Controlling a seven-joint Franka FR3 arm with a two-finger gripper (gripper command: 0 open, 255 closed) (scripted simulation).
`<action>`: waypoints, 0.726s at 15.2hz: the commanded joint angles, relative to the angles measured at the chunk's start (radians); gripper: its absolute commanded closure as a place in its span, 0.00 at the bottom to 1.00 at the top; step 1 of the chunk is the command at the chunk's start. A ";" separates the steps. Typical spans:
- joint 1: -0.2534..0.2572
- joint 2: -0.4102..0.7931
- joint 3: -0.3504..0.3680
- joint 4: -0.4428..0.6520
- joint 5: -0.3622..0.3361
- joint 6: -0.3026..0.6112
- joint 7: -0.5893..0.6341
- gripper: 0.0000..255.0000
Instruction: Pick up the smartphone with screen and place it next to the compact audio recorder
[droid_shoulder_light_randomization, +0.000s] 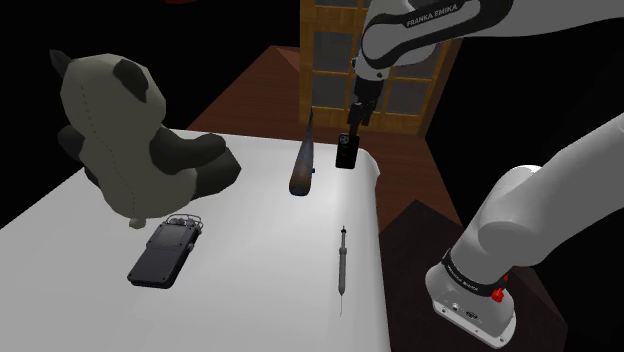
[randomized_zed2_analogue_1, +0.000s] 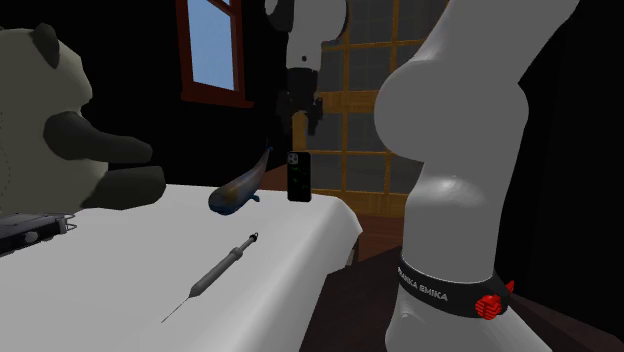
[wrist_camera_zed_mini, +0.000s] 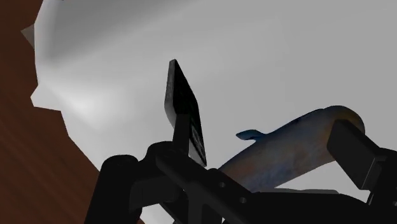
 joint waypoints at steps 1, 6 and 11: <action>0.013 0.075 -0.015 0.037 0.014 0.058 -0.059 0.00; 0.035 0.244 -0.041 0.137 0.070 0.167 -0.203 0.00; 0.037 0.281 -0.041 0.106 0.085 0.233 -0.213 0.00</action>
